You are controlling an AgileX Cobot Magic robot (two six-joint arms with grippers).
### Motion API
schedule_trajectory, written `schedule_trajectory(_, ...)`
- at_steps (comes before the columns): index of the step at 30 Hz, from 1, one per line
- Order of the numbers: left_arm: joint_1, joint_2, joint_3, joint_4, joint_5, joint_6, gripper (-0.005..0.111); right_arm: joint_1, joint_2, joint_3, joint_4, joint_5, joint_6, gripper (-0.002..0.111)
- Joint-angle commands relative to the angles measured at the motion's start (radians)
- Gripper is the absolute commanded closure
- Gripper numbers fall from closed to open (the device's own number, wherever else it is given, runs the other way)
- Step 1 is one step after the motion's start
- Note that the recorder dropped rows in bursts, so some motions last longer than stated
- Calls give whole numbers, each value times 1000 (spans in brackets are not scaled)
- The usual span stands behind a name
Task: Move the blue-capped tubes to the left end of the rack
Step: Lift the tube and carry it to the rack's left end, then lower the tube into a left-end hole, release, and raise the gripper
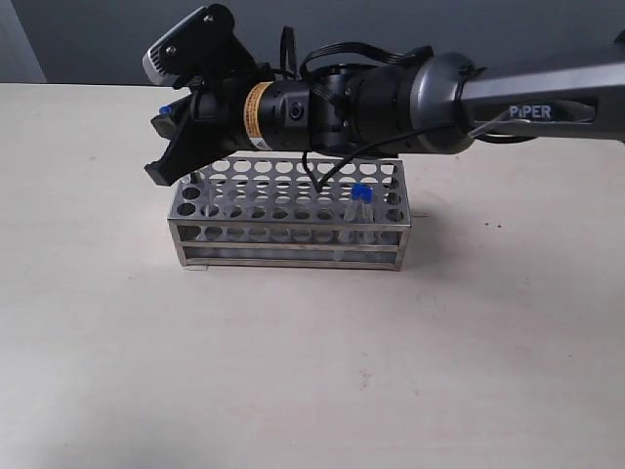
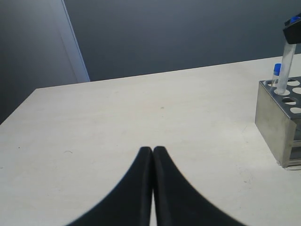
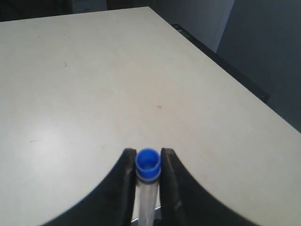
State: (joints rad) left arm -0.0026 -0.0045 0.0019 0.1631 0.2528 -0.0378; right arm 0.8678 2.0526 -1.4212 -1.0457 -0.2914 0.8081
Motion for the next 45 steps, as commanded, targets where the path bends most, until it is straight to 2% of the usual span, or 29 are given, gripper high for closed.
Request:
schedule_trajectory(1,-7,4,-2,-1,-12,-3,106,1,30,-31,3,14,3,106)
schedule_trajectory(20,-7,4,-2,-1,-12,-3,106,-1,18,-33,0,131,3,106)
schedule_trajectory(45,-7,4,-2,-1,-12,-3,106,-1,65,-31,25,124,34,106)
